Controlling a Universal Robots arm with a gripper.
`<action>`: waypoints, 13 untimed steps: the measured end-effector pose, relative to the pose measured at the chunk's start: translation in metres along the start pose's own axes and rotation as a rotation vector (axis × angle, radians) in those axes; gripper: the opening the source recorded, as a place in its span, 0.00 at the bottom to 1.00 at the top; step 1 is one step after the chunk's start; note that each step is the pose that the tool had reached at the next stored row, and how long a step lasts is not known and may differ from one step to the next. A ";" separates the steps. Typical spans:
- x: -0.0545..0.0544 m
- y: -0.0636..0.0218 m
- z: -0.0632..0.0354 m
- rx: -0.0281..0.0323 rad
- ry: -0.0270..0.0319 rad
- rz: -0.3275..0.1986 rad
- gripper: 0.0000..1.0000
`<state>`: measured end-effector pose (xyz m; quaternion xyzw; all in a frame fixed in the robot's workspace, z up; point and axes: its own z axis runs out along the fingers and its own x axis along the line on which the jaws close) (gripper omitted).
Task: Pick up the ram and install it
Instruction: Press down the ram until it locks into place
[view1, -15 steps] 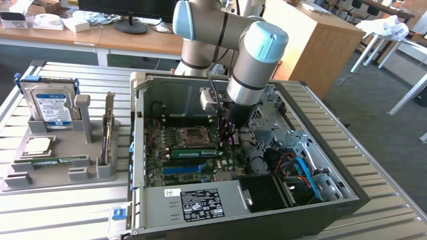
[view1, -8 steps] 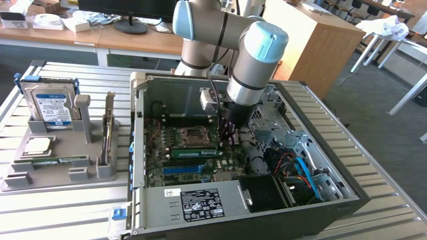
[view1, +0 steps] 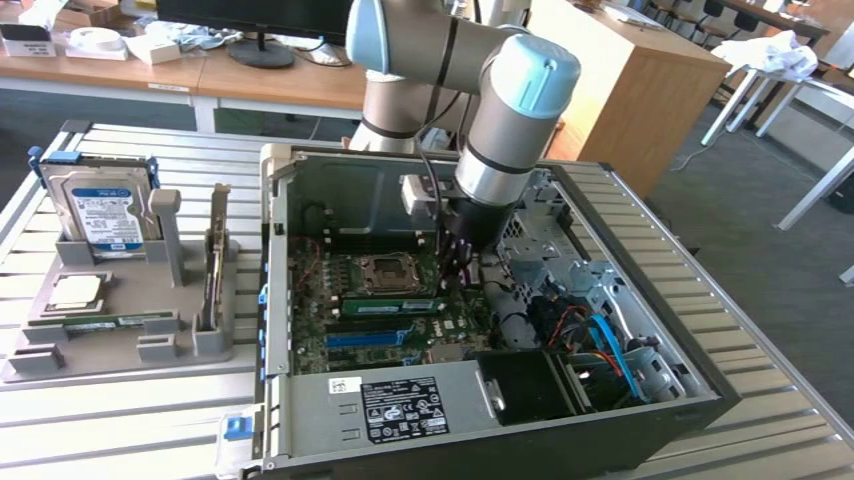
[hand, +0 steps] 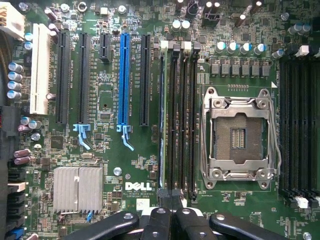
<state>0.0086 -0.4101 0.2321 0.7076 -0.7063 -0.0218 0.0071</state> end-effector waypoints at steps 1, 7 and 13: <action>0.000 0.0000 -0.0012 0.0000 0.0000 0.000 0.10; 0.000 0.0004 -0.0108 -0.0001 0.0000 0.000 0.10; 0.000 0.0009 -0.0234 -0.0001 0.0000 0.000 0.10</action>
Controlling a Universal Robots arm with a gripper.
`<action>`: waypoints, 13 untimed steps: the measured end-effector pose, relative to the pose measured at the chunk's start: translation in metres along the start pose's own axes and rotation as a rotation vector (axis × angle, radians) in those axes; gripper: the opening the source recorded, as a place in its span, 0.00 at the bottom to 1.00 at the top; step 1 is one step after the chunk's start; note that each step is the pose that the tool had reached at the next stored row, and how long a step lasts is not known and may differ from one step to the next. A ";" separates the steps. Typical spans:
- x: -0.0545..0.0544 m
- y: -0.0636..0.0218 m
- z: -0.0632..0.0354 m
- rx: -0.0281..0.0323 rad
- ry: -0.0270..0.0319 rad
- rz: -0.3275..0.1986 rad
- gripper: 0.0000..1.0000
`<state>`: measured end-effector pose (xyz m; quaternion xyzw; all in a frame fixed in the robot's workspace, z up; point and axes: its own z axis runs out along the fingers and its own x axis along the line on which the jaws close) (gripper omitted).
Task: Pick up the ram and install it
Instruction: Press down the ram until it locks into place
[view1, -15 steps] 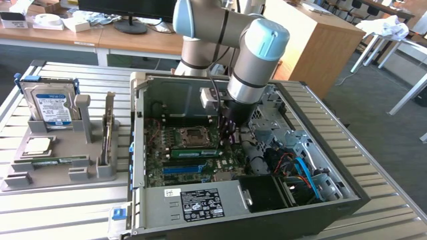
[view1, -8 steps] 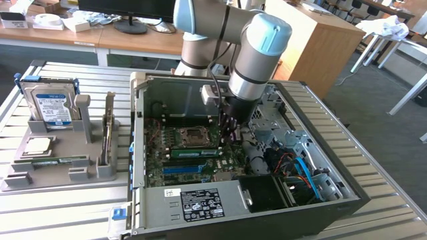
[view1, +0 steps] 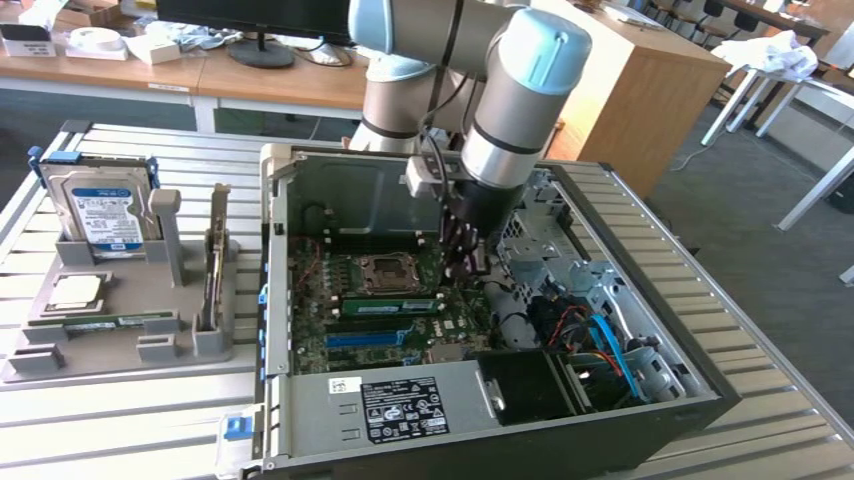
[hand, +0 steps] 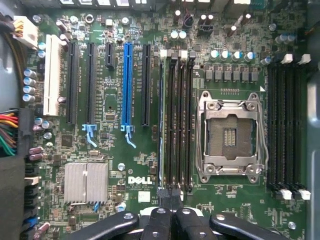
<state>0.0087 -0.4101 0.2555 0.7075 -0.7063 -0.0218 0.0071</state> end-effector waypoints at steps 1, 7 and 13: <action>0.000 0.0001 -0.0017 0.0000 -0.0001 0.000 0.10; 0.000 0.0001 -0.0035 0.0000 -0.0002 0.000 0.10; 0.000 0.0086 -0.0032 0.0014 0.0000 0.000 0.10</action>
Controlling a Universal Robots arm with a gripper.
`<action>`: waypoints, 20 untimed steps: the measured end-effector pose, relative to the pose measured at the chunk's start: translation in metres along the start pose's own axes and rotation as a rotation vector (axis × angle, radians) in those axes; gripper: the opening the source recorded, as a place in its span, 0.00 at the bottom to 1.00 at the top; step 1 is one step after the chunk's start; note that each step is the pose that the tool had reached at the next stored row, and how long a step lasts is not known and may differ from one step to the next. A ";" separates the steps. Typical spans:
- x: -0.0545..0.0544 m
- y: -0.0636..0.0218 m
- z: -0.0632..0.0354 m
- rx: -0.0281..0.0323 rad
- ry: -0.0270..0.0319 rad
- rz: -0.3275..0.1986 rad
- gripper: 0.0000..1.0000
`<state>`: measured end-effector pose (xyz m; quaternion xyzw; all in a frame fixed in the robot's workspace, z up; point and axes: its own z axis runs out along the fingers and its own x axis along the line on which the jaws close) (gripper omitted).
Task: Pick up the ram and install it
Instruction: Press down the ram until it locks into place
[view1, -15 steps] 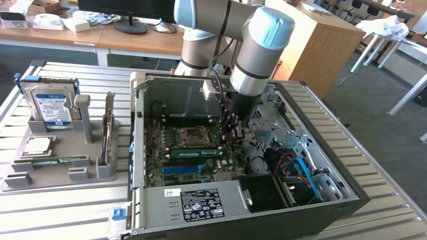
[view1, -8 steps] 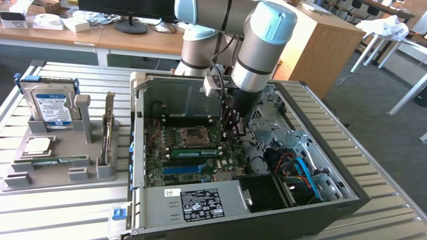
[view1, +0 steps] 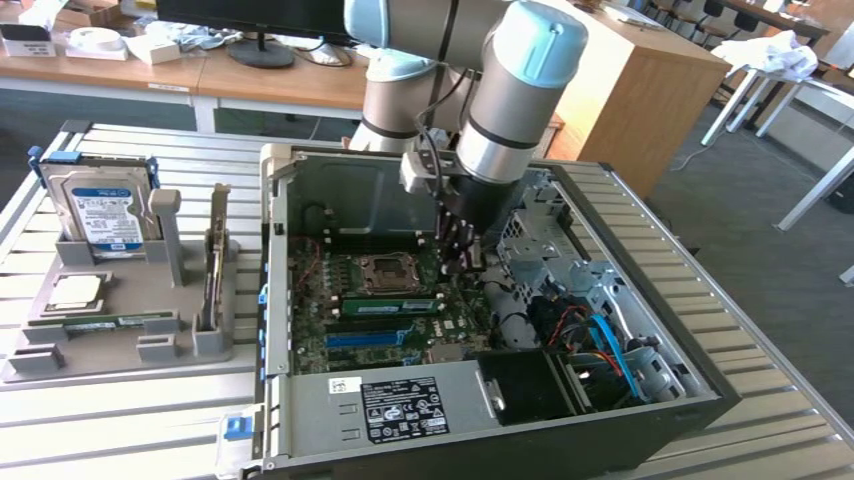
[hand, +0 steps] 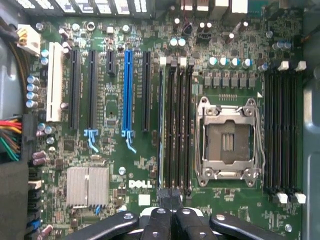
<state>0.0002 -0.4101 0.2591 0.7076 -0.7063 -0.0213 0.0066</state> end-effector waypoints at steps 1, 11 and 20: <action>0.000 0.0021 0.0001 0.0005 -0.0001 0.000 0.10; -0.001 0.0217 0.0009 0.0022 0.0000 0.000 0.10; -0.001 0.0372 0.0016 0.0032 -0.0001 0.000 0.10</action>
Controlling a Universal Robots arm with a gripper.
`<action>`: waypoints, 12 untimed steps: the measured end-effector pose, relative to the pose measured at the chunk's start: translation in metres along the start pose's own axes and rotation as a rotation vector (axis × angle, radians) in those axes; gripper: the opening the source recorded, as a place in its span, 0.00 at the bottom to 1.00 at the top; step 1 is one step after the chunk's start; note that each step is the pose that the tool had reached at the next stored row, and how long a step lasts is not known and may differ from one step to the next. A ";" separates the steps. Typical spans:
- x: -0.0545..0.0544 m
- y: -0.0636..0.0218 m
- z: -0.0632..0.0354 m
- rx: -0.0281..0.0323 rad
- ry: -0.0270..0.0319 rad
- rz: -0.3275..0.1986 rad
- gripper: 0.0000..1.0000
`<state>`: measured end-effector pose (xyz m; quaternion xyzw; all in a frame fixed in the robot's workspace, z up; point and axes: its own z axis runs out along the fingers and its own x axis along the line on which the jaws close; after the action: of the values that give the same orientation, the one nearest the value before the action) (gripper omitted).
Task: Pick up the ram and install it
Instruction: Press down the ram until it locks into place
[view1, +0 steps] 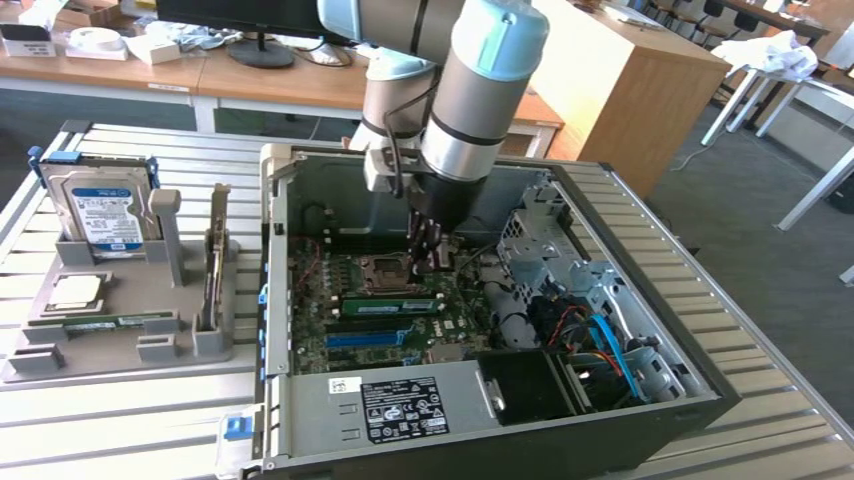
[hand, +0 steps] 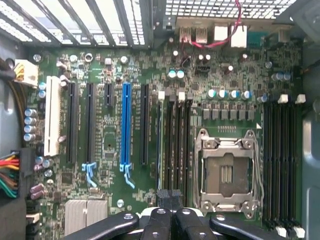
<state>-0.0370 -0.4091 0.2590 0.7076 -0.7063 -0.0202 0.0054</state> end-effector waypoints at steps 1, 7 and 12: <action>0.000 0.0015 0.0001 0.0001 -0.0001 0.000 0.10; 0.000 0.0101 0.0004 0.0002 0.0000 0.000 0.10; -0.001 0.0161 0.0006 0.0003 0.0000 0.000 0.10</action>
<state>-0.0531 -0.4083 0.2590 0.7076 -0.7063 -0.0201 0.0054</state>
